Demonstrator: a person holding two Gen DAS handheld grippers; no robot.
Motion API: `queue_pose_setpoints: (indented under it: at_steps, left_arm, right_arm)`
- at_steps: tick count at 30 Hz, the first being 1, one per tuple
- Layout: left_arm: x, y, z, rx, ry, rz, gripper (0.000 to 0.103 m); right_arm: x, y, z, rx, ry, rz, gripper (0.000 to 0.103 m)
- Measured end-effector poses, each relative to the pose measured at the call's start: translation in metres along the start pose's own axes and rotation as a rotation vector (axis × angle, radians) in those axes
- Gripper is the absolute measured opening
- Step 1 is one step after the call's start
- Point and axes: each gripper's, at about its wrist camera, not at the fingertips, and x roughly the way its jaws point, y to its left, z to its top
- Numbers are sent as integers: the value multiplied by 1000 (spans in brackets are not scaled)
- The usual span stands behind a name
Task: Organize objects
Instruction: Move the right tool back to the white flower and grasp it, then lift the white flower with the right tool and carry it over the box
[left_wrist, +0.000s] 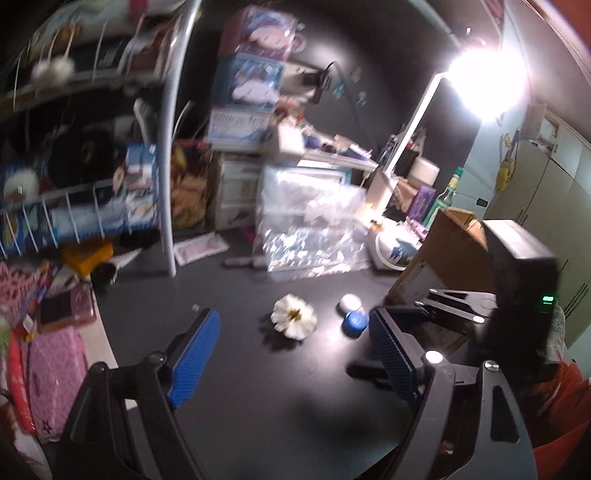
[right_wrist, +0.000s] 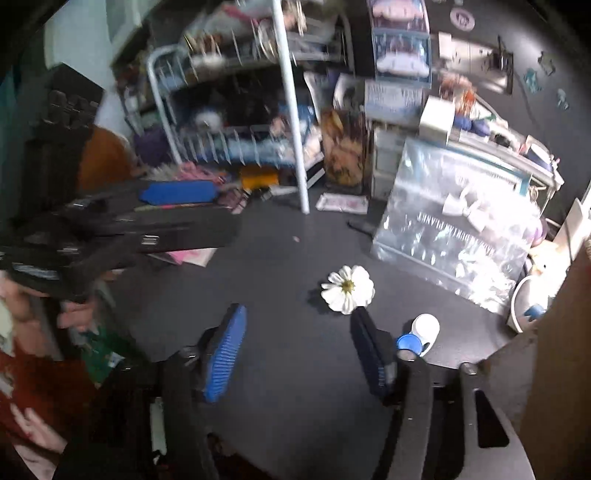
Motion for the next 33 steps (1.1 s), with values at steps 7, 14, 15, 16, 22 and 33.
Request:
queue_pose_setpoints:
  at_steps: [7,14,15,16,22,33]
  left_arm:
    - [18,23,-16,-52,46,12,81]
    - [31,38,-18,-85,71,9,81]
    - [32,39,-17,-88,72,8,81]
    - [33,40,-17,-91,75,8,81]
    - [34,40,-16,-93,79,7,81]
    - [24,24,-14,-72,68,-10,81]
  right_arm:
    - [66,-29,1,40,79,-85,62]
    - [100,-40,7,35,114,-102,62]
    - [102,-40,8,32,114,-107,62]
    - [103,-41,9,28,112,-109,62]
    - [110,-42,11,22,106,-114,53]
    - [83,-30,6,-8,66,-83,38]
